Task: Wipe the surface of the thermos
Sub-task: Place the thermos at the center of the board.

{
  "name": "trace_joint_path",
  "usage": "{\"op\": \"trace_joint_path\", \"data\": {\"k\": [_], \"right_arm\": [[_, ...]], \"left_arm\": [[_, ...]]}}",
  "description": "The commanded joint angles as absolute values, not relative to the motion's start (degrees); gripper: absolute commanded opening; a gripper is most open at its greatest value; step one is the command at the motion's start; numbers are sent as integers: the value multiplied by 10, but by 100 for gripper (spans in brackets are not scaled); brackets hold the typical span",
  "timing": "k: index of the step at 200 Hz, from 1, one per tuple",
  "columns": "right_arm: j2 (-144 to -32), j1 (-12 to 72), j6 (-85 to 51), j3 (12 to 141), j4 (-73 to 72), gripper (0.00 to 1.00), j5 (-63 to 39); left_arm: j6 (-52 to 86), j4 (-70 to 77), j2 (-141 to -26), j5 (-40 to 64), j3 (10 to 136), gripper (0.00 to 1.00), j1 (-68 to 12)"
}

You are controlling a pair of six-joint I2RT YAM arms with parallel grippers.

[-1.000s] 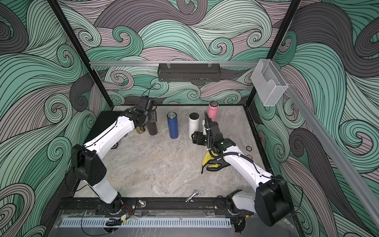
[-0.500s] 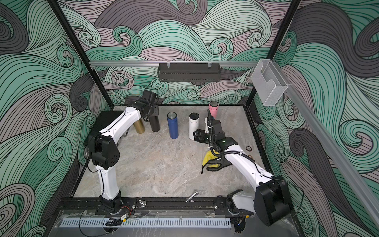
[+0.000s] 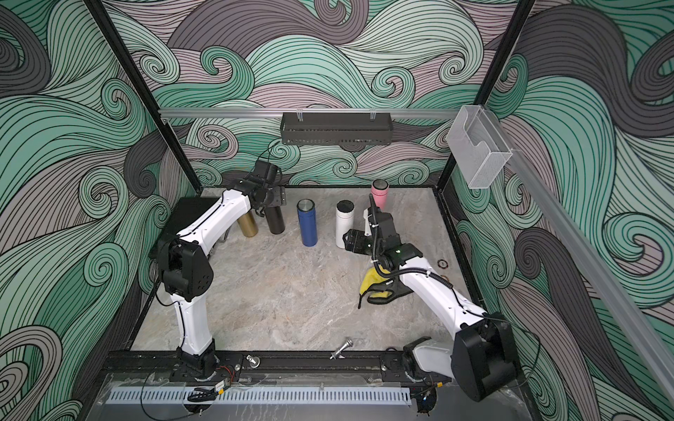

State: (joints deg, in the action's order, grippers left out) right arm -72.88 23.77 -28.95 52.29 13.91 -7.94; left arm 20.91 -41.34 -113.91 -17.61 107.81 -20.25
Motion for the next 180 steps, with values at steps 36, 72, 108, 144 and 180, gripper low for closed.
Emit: {"op": "trace_joint_path", "data": {"k": [36,72,108,144,180], "right_arm": [[-727,234,-292,529,132,80,-87],[-715,234,-290,530,129,81,-90],[-687,234,-283,527,146,83,-79],[-648,233,-289,500,184,83,-75],[-573,230,-291,473,248,88,-67]], "left_arm": [[183,-418,-1109,-183,1097,98,-197],[171,-419,-1055,-175,1096,99,-200],[157,-418,-967,-160,1078,99,-218],[144,-359,-859,-165,988,99,-308],[185,-343,-821,-146,927,98,-391]]}}
